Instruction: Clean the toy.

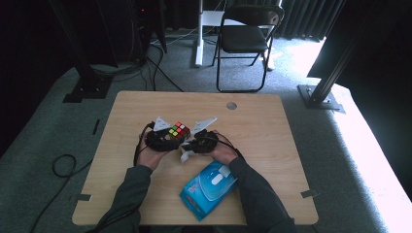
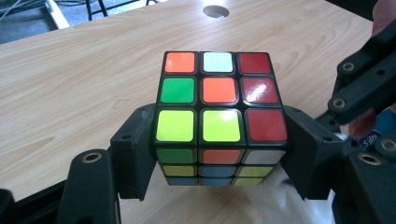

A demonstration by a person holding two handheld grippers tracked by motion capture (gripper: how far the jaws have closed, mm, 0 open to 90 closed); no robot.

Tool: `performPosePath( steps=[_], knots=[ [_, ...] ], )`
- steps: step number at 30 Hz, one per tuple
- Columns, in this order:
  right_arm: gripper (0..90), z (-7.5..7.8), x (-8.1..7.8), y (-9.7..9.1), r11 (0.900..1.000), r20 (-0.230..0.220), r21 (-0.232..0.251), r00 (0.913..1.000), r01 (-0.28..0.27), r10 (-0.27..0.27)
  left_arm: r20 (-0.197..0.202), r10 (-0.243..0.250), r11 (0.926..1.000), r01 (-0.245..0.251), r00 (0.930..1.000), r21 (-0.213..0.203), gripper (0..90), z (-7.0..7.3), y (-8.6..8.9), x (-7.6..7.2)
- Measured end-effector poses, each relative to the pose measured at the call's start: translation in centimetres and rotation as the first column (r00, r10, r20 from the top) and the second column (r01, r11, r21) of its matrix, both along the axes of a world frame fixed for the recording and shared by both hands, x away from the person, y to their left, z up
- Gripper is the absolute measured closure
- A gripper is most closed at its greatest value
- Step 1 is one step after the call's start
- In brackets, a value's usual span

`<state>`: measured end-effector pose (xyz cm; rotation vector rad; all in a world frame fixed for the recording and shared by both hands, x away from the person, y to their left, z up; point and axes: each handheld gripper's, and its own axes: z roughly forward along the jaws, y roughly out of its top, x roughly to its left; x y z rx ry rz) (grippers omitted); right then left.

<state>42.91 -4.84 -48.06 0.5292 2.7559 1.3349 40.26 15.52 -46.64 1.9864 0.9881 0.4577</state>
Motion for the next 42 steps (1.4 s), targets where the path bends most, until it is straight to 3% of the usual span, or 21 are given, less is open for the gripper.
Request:
performPosePath(
  steps=[6, 10, 15, 26, 42],
  knots=[
    [84.1, 0.1, 0.3, -0.3, 0.9990, 0.013, -0.007, 0.9989, 0.044, -0.044, 0.002, -0.003, 1.0000, 0.003, 1.0000, 0.000, 34.4, 0.1, 0.4, -0.2],
    [84.2, 0.5, 0.7, -1.1, 0.9929, 0.021, 0.040, 0.9934, 0.112, -0.113, -0.003, -0.008, 1.0000, 0.008, 1.0000, 0.005, 34.5, -0.3, 0.7, -0.4],
    [84.1, 0.6, 0.9, -1.6, 0.9874, 0.024, 0.061, 0.9888, 0.146, -0.147, -0.011, -0.016, 0.9997, 0.017, 0.9998, 0.016, 34.4, -0.5, 0.8, -0.5],
    [84.1, 0.5, 0.3, -0.7, 0.9964, 0.021, 0.058, 0.9977, 0.063, -0.064, -0.003, -0.013, 0.9999, 0.013, 0.9999, 0.007, 34.4, 0.0, 0.4, -0.3],
    [84.0, 0.2, -0.1, -0.2, 0.9990, 0.012, 0.042, 0.9998, 0.017, -0.018, -0.008, 0.013, 0.9998, -0.013, 0.9999, -0.014, 34.4, 0.5, 0.1, 0.0]
  ],
)
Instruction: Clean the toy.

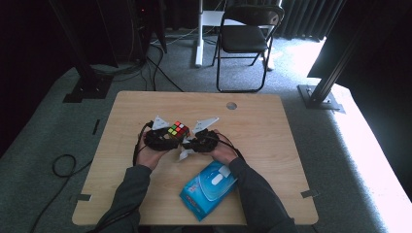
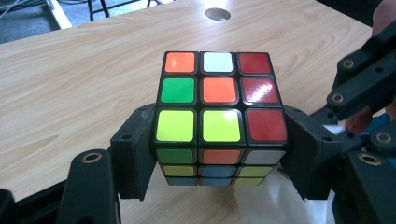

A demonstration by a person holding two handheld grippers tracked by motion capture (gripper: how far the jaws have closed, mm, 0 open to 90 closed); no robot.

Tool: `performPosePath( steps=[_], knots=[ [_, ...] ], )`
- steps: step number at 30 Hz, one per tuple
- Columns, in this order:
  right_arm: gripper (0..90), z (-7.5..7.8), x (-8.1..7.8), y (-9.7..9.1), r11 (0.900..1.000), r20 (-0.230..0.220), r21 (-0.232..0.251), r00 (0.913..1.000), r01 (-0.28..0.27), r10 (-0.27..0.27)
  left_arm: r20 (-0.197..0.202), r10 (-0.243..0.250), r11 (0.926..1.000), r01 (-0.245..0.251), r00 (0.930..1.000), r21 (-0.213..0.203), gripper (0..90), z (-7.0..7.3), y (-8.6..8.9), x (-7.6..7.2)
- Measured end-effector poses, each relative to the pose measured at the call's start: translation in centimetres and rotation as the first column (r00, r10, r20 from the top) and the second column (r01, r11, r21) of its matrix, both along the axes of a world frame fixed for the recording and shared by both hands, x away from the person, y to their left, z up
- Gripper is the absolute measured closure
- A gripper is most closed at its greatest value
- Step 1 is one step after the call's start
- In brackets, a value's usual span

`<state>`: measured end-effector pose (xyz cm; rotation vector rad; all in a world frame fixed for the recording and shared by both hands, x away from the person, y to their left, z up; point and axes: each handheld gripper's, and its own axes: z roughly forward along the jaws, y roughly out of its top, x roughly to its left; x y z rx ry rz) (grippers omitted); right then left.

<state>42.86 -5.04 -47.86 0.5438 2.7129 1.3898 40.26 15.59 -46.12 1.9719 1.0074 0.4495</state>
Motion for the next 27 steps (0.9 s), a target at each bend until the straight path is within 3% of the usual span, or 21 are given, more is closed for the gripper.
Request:
performPosePath(
  steps=[19, 27],
  knots=[
    [83.7, -0.3, -0.1, 0.3, 0.9991, -0.008, -0.027, 0.9994, -0.034, 0.034, -0.002, 0.009, 0.9997, -0.009, 1.0000, -0.025, 34.4, 0.6, -0.1, 0.2],
    [83.1, -0.4, 0.2, 0.3, 0.9986, -0.003, -0.052, 1.0000, 0.000, 0.000, 0.010, 0.000, 0.9994, 0.000, 0.9999, -0.036, 34.4, 1.4, 0.1, -0.3]
  ],
)
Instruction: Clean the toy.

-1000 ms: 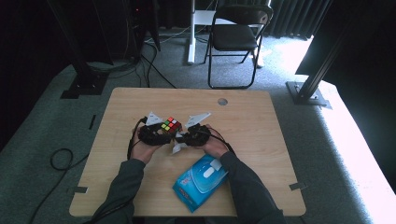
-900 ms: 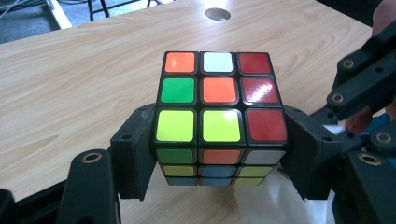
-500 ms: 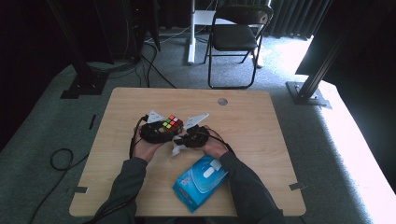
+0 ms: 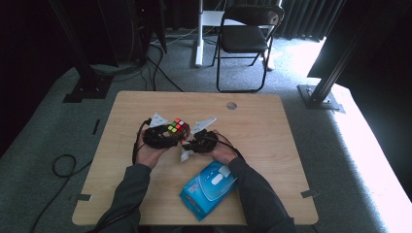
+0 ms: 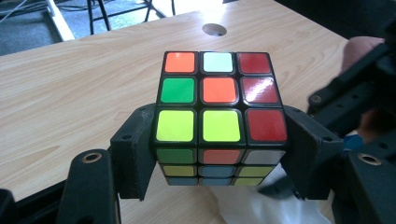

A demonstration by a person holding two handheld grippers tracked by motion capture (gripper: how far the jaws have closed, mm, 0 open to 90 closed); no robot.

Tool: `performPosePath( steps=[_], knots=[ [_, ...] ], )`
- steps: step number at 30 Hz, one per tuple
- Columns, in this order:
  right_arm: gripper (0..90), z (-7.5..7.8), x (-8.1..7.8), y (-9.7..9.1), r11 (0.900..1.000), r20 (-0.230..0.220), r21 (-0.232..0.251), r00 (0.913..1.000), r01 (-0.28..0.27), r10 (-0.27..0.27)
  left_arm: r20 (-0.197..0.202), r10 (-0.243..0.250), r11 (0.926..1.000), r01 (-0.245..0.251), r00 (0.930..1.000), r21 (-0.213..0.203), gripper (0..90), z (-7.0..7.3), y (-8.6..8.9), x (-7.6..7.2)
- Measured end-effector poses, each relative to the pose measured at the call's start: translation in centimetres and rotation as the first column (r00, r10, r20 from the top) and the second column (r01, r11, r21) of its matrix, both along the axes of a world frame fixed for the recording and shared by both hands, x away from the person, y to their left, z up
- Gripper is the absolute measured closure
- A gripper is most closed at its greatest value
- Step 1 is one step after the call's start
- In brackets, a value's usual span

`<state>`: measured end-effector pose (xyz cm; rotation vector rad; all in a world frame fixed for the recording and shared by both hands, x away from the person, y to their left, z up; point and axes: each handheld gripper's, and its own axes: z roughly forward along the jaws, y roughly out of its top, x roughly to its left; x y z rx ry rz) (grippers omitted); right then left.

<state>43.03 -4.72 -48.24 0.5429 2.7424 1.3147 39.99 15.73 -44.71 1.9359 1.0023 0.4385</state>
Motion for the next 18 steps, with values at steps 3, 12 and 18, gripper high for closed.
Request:
performPosePath(
  steps=[3, 12, 18],
  knots=[
    [83.1, -0.01, 0.21, -0.13, 0.9997, 0.006, -0.001, 0.9997, 0.025, -0.025, 0.004, -0.005, 1.0000, 0.005, 1.0000, -0.001, 34.5, 0.20, 0.12, -0.33],
    [83.2, 0.04, 0.92, -0.84, 0.9895, 0.023, 0.010, 0.9892, 0.144, -0.145, 0.003, -0.019, 0.9993, 0.019, 0.9998, -0.032, 34.4, 0.49, 0.53, -0.80],
    [82.9, 0.14, 0.85, -0.79, 0.9904, 0.026, 0.023, 0.9902, 0.136, -0.137, 0.011, -0.031, 0.9985, 0.032, 0.9994, -0.044, 34.4, 0.69, 0.07, -0.86]
  ],
)
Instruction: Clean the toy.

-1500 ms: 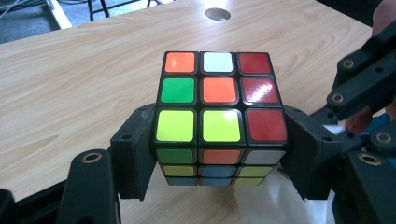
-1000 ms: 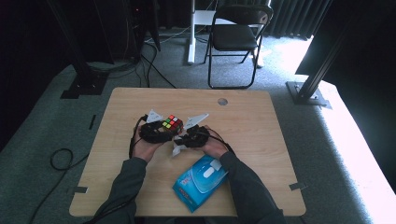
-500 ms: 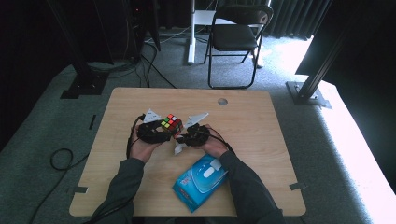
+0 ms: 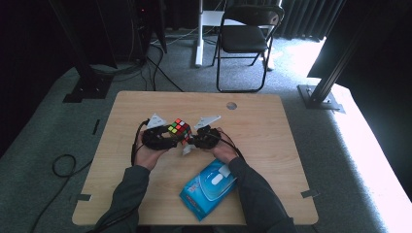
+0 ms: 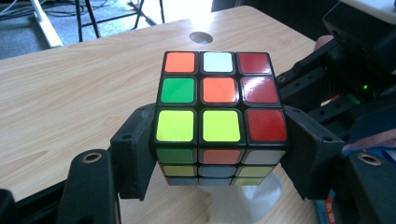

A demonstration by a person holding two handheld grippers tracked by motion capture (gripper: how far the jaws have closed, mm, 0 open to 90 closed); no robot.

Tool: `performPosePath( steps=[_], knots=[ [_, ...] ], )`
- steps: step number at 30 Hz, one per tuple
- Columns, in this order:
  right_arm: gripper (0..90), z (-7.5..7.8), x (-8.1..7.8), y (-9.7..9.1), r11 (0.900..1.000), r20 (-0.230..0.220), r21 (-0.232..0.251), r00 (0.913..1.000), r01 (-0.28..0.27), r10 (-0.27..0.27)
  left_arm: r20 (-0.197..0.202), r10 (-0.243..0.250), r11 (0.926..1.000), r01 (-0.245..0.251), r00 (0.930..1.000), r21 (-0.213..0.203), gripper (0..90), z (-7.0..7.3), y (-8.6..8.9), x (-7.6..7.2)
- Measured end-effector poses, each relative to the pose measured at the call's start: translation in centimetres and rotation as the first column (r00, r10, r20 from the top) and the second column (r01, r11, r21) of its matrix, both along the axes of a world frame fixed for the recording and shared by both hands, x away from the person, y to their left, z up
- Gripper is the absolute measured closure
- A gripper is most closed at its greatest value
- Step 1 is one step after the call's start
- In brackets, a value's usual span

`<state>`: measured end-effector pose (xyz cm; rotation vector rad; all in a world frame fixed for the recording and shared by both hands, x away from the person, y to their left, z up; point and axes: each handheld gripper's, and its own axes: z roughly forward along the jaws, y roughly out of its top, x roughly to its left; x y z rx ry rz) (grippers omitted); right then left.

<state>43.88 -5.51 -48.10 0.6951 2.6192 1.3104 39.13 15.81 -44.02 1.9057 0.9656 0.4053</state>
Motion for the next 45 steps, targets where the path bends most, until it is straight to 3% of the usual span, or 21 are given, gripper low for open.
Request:
performPosePath(
  steps=[5, 9, 12, 22, 33, 36, 45],
  knots=[
    [82.8, 0.0, -0.3, 0.3, 0.9986, -0.004, 0.007, 0.9987, -0.052, 0.052, 0.003, -0.002, 1.0000, 0.002, 1.0000, -0.006, 34.5, 0.1, -0.2, 0.0],
    [82.8, 0.0, -0.7, 0.7, 0.9916, -0.013, 0.026, 0.9918, -0.127, 0.127, 0.007, 0.002, 1.0000, -0.002, 1.0000, 0.002, 34.4, 0.2, -0.2, 0.1],
    [82.7, 0.0, -0.9, 0.8, 0.9900, -0.015, 0.026, 0.9901, -0.139, 0.139, 0.006, 0.002, 1.0000, -0.002, 1.0000, 0.005, 34.4, 0.2, -0.1, 0.1],
    [83.0, 0.2, -0.1, -0.1, 0.9998, 0.014, 0.018, 0.9999, 0.002, -0.002, 0.005, 0.001, 1.0000, -0.002, 1.0000, 0.005, 34.4, 0.2, 0.0, 0.0],
    [83.0, 0.4, 0.4, -1.0, 0.9936, 0.038, 0.040, 0.9934, 0.106, -0.108, 0.005, 0.026, 0.9997, -0.026, 0.9997, 0.004, 34.4, 0.0, 0.6, 0.1],
    [83.0, 0.6, 0.5, -1.2, 0.9901, 0.045, 0.057, 0.9904, 0.128, -0.130, 0.008, 0.033, 0.9992, -0.033, 0.9994, 0.021, 34.4, 0.0, 0.8, 0.1],
    [82.9, 1.1, 0.5, -1.9, 0.9846, 0.063, 0.089, 0.9856, 0.151, -0.157, -0.010, 0.054, 0.9977, -0.054, 0.9985, 0.040, 34.4, -1.1, 1.3, 0.2]
  ],
)
